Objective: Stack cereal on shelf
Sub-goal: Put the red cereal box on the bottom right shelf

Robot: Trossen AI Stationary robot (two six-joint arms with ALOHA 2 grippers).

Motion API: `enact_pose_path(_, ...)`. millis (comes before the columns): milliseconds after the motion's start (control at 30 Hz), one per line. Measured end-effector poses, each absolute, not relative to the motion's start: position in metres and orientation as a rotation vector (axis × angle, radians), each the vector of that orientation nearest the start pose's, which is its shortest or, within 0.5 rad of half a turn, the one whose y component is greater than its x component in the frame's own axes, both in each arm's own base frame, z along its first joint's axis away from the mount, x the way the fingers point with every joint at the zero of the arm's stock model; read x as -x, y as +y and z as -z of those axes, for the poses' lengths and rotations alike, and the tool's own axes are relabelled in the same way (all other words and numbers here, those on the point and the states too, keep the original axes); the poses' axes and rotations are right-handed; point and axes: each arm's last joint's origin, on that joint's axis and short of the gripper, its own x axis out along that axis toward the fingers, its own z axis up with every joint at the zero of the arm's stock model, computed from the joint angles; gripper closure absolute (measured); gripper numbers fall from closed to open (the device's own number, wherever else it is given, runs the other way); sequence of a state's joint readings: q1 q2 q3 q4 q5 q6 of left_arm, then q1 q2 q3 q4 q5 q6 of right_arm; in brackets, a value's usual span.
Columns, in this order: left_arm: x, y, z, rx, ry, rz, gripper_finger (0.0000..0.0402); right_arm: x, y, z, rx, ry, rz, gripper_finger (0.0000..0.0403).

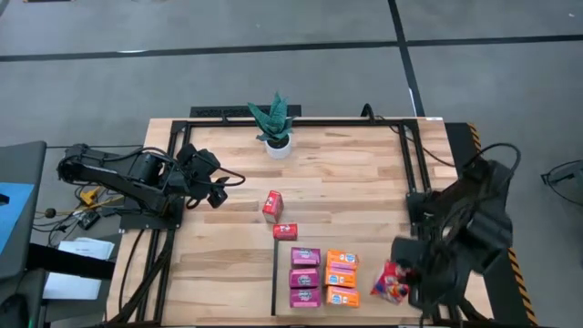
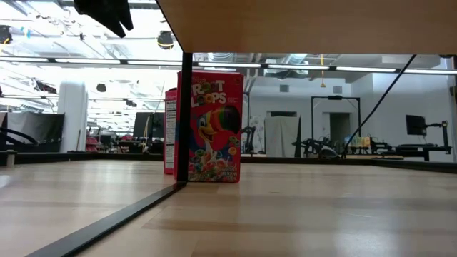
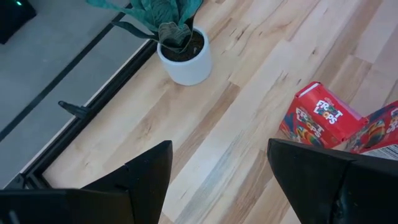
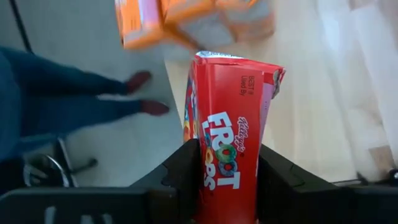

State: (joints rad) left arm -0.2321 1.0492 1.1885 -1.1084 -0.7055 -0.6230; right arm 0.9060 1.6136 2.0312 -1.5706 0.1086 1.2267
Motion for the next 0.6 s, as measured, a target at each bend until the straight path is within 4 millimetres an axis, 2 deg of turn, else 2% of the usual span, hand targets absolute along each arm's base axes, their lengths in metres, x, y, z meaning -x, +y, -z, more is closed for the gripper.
enact_pose_path(133, -0.173, -0.021, -0.352, 0.126, 0.685, -0.687, 0.0146, -0.178, 0.229, -0.417, -0.420, 1.285, 0.026, 0.0252)
enact_pose_path(367, -0.173, -0.021, -0.352, 0.131, 0.681, -0.691, 0.0146, -0.197, 0.250, -0.390, -0.282, 1.348, 0.014, 0.0253)
enact_pose_path(600, -0.173, -0.021, -0.352, 0.137, 0.678, -0.694, 0.0146, -0.204, 0.257, -0.381, -0.184, 1.360, -0.044, 0.0257)
